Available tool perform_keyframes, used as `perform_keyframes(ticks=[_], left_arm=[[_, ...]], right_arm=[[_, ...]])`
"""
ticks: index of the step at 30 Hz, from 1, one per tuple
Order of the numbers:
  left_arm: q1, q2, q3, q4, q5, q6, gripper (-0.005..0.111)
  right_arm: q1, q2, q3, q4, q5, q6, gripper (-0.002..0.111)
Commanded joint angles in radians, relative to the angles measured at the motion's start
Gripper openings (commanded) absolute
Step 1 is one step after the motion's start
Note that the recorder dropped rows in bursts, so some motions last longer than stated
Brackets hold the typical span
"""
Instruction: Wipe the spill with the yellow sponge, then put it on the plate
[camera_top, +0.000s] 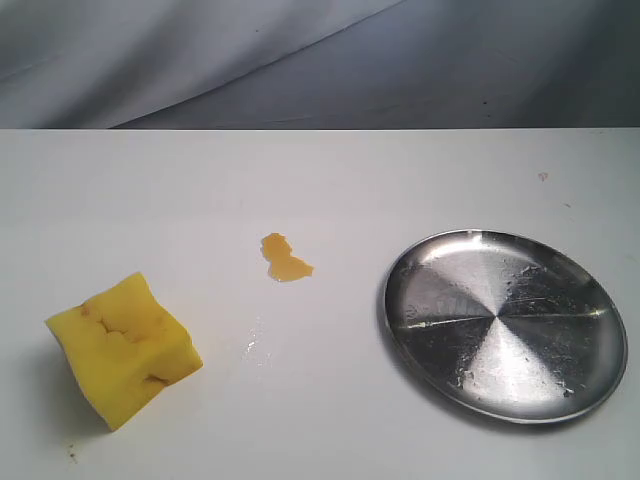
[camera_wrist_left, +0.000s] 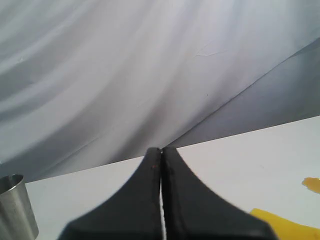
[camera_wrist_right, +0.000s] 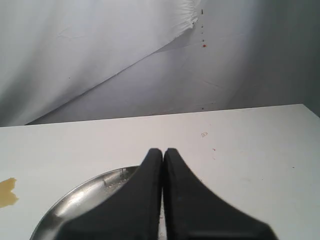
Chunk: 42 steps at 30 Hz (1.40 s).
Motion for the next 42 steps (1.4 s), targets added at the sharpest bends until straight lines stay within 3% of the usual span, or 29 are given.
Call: perform_keyframes(ticks=[1,13,17,21,25,32,38,42], left_arm=[[0.004,-0.003,-0.003,-0.007,-0.005,-0.009,0.000],[0.004,-0.003,-0.003,-0.007,-0.005,-0.009,0.000],[0.004,-0.003,-0.003,-0.007,-0.005,-0.009,0.000],[0.004,-0.003,-0.003,-0.007,-0.005,-0.009,0.000],[0.004,-0.003,-0.003,-0.007,-0.005,-0.009,0.000],[0.004,-0.003,-0.003,-0.007,-0.005,-0.009,0.000],[0.004,-0.003,-0.003,-0.007,-0.005,-0.009,0.000],[0.004,-0.003,-0.003,-0.007,-0.005,-0.009,0.000]], right_arm=[[-0.006,-0.007,0.004,0.004,0.002,-0.007,0.000],[-0.006,-0.007,0.004,0.006,-0.200,0.005,0.000],[-0.006,-0.007,0.004,0.192,-0.242,0.141,0.000],[0.003,-0.007,-0.022,0.255,-0.213,0.165,0.000],[0.061,0.077,-0.168,0.251,-0.097,0.117,0.000],[0.251,0.520,-0.506,0.336,0.100,-0.188,0.000],[0.556,1.162,-0.921,0.407,0.131,-0.391,0.000],[0.696,1.582,-1.242,0.395,0.386,-0.417,0.000]])
